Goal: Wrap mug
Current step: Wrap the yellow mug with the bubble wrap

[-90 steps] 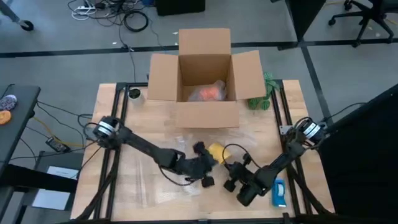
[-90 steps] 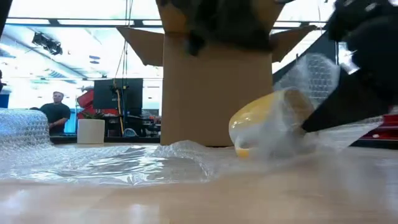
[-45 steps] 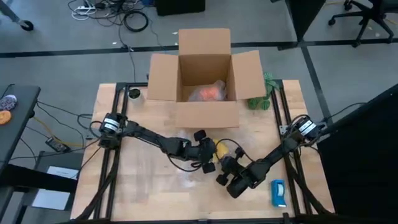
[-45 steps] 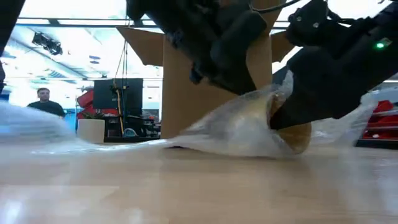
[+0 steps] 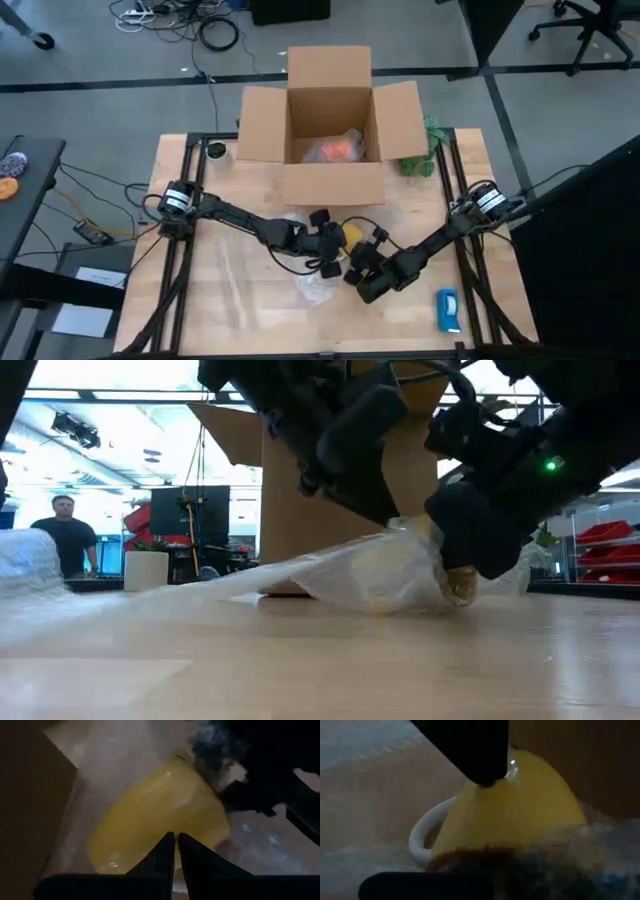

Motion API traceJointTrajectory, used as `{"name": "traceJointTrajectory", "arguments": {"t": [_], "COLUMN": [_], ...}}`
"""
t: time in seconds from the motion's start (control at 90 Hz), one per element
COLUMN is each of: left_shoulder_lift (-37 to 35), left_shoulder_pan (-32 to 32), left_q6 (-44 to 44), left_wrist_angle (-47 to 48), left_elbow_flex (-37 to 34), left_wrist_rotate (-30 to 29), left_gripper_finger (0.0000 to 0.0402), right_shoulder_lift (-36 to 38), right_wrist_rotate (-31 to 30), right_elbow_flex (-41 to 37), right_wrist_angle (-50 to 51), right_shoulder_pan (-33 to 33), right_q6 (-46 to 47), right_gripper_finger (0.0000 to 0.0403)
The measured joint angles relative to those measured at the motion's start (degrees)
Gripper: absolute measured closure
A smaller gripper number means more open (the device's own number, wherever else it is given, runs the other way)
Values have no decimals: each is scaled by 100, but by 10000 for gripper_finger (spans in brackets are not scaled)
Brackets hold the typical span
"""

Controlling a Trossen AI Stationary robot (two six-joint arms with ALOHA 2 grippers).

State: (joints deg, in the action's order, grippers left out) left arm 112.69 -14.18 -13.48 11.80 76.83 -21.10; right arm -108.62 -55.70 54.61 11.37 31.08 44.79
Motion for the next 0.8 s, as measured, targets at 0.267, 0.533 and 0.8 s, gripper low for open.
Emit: {"name": "traceJointTrajectory", "arguments": {"t": [0.267,0.533,0.8], "left_shoulder_lift": [-14,37,19], "left_shoulder_pan": [82,450,641], "left_q6": [649,1028,942], "left_wrist_angle": [581,208,-2479], "left_elbow_flex": [518,578,-723], "left_wrist_rotate": [54,-146,261], "left_gripper_finger": [388,388,388], "right_shoulder_lift": [0,0,124], "right_wrist_rotate": [204,365,306], "right_elbow_flex": [-4,-4,-4], "right_wrist_angle": [-1,0,63], "right_shoulder_pan": [106,106,236], "right_q6": [181,186,180], "right_gripper_finger": [403,403,403]}}
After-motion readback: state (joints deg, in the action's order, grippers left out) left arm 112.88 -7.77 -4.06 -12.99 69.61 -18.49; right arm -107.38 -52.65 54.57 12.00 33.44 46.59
